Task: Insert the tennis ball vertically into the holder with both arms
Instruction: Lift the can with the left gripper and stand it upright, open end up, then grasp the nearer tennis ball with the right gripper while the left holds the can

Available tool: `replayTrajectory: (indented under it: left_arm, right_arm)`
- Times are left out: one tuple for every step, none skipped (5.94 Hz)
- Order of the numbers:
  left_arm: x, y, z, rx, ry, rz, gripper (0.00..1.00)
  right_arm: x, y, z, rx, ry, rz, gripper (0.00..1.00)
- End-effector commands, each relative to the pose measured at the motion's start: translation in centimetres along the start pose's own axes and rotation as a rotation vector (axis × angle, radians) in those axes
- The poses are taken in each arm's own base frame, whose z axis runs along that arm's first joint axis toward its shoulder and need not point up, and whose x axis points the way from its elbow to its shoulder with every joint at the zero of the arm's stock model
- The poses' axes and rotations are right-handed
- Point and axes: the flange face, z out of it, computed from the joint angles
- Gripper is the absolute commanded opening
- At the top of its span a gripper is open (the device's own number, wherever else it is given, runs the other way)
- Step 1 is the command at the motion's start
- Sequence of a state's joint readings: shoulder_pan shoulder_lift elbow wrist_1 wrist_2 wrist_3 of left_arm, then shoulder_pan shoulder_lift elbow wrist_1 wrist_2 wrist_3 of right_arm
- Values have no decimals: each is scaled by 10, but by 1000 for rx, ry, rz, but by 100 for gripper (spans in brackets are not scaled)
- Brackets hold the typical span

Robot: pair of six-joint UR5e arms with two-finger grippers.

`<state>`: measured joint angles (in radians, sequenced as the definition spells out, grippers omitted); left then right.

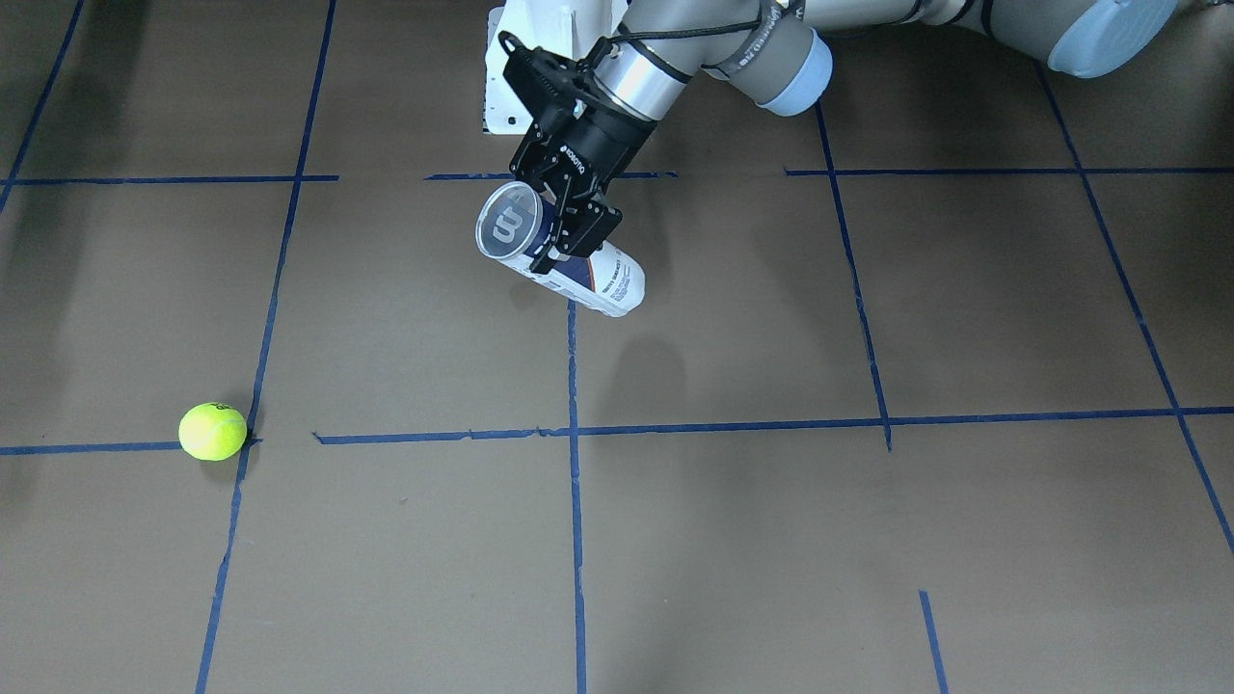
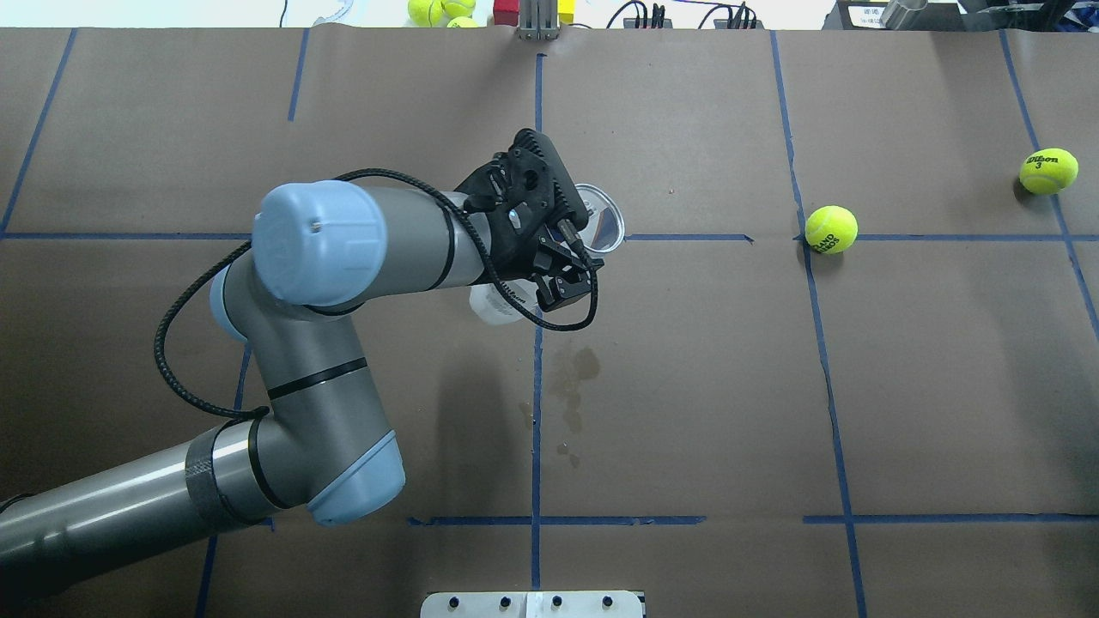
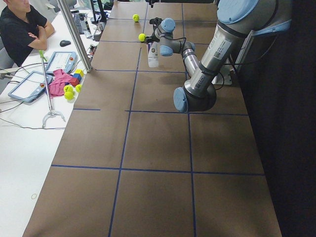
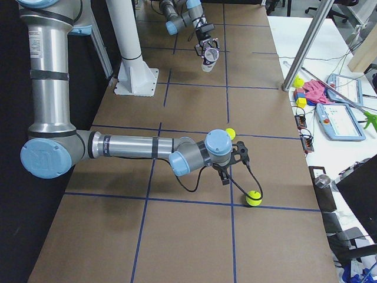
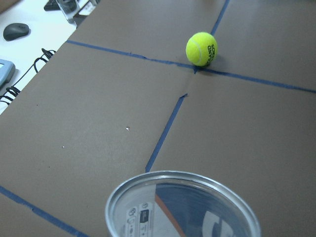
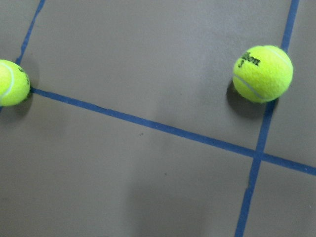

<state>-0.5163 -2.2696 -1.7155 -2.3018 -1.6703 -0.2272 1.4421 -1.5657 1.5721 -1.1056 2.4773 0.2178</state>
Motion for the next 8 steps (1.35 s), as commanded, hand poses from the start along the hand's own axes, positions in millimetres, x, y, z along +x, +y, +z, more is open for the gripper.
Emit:
replayTrajectory:
  left_arm:
    - [2,2,-11,203,50,4,66]
    - [-1,40,11,287,82,3,66]
    - [-5,64,22,340,107,-40,67]
    - [7,72,26,358,132,-45,67]
    - [7,92,24,399,150,-44,67]
    - [6,112,29,418,162,-43,67]
    - [7,128,31,445,175,-46,68]
    - [7,129,31,444,174,-46,69]
  right_arm:
    - [-54,-54,-2,47,-17,157,100]
    - [-77,-69,17,57,30,223,100]
    - [-117,-86,47,73,83,245,100]
    - [-163,-91,82,43,75,251,100]
    - [-213,-106,105,59,80,297,100]
    - [-249,-105,135,51,104,279,100]
    - [-257,-102,148,37,133,276,100]
    - [-257,-92,173,5,158,262,100]
